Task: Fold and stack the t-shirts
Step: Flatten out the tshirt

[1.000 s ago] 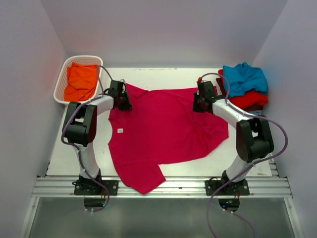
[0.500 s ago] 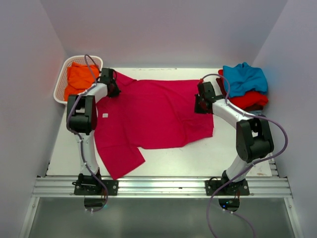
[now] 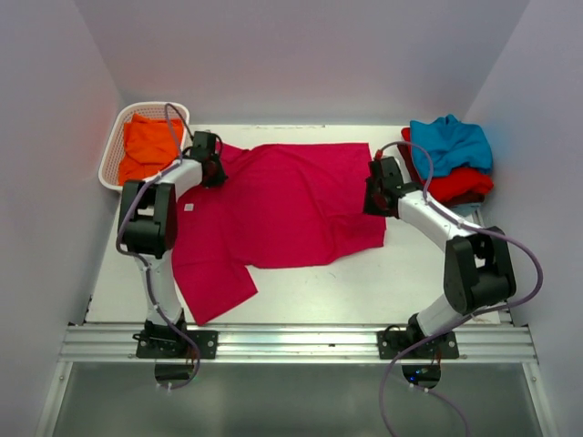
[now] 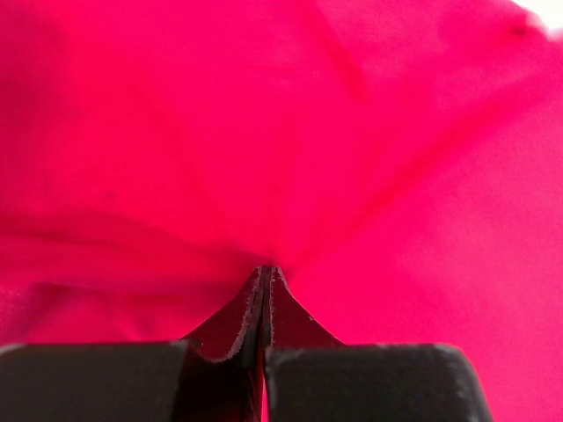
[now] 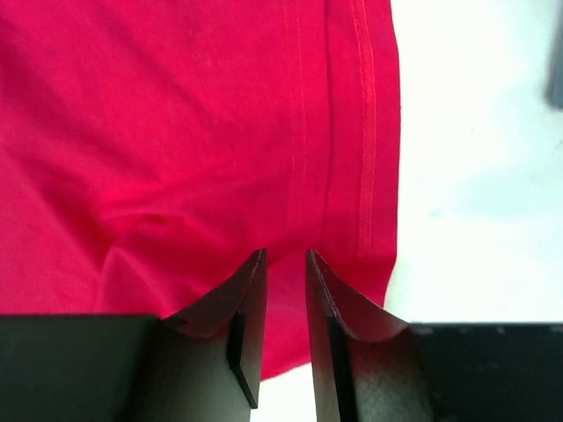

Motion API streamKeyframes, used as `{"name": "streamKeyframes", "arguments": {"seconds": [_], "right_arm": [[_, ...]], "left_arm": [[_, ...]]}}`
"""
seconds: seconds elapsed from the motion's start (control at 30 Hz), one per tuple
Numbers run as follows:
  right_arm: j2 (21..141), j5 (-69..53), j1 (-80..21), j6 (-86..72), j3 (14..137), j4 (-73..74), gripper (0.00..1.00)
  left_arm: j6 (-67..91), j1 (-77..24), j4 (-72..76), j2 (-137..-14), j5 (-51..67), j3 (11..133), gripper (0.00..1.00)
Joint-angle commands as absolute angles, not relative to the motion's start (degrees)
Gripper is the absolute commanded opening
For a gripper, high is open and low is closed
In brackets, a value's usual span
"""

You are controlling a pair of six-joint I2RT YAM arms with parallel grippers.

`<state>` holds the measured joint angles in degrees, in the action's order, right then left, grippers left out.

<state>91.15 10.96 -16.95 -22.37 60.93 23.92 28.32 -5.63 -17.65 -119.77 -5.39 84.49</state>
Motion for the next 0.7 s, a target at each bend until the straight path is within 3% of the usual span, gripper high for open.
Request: {"name": "streamKeyframes", "arguments": {"seconds": [0.0, 0.03, 0.1, 0.17, 0.67], "right_arm": [[87.9, 11.5, -17.1, -23.8, 58.1, 26.0, 0.29], [86.8, 11.1, -17.1, -23.9, 57.3, 25.8, 0.28], [86.1, 10.8, -17.1, -24.4, 54.9, 24.5, 0.19], [86.7, 10.5, -17.1, -24.8, 53.5, 23.6, 0.00], [88.9, 10.2, -17.7, -26.1, 50.2, 24.8, 0.00]], "left_arm": [[26.8, -11.5, -15.2, -109.3, -4.8, 77.2, 0.00], [27.2, -12.4, -14.5, -108.4, -4.5, 75.6, 0.00], [28.1, -12.7, -12.0, -107.1, -3.9, 72.8, 0.00], [28.2, -12.7, -10.6, -107.1, -4.7, 70.1, 0.00], [27.4, -12.7, -7.3, -116.3, -4.9, 68.6, 0.00]]}}
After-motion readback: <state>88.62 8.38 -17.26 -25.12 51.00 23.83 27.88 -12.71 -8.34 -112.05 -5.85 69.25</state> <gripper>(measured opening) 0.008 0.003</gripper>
